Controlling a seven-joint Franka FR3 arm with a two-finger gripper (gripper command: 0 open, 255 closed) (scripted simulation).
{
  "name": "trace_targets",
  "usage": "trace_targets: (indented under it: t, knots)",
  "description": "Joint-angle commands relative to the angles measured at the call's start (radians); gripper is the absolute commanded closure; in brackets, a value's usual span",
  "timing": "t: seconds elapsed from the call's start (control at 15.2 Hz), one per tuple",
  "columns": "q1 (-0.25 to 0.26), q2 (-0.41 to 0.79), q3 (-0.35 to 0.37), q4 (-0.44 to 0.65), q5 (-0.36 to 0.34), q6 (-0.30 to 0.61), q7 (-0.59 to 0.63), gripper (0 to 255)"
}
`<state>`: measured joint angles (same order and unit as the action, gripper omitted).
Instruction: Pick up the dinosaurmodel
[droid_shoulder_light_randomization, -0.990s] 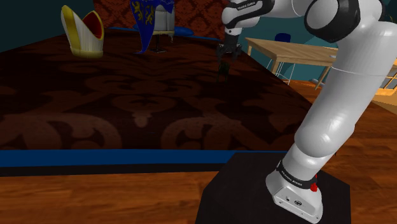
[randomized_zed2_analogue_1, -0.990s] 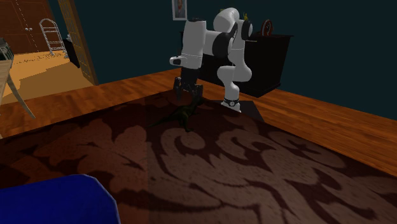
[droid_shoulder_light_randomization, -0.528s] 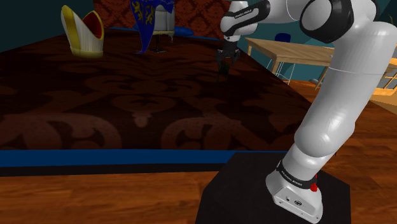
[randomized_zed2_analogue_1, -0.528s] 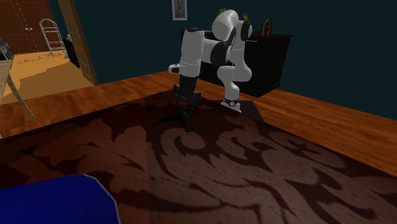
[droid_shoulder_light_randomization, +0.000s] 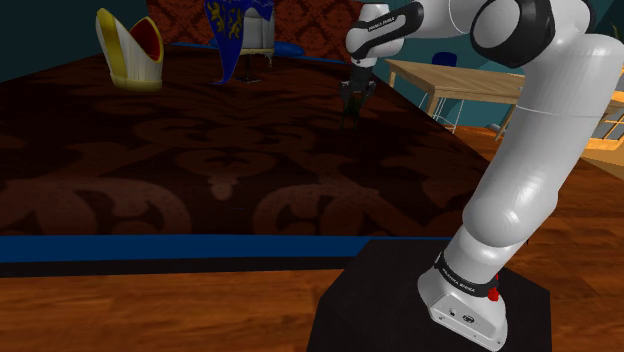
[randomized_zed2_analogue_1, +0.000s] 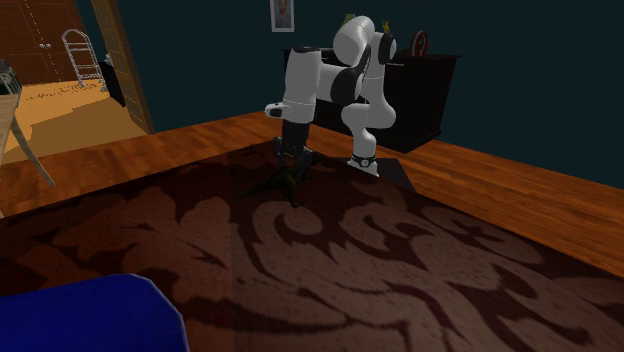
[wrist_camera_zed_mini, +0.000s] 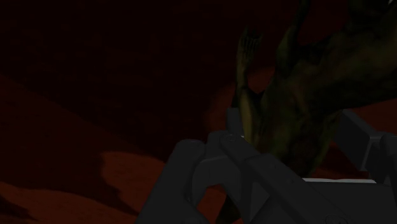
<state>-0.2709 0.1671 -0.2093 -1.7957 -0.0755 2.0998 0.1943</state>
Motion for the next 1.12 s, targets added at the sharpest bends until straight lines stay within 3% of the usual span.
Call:
trace_targets:
  t: [0.0, 0.2, 1.06]
  knots:
    - [0.0, 0.002, 0.0, -0.001, 0.0, 0.0, 0.0, 255]
    - [0.0, 0.0, 0.0, -0.004, 0.0, 0.0, 0.0, 255]
    - [0.001, -0.022, 0.0, 0.144, 0.001, -0.168, -0.012, 255]
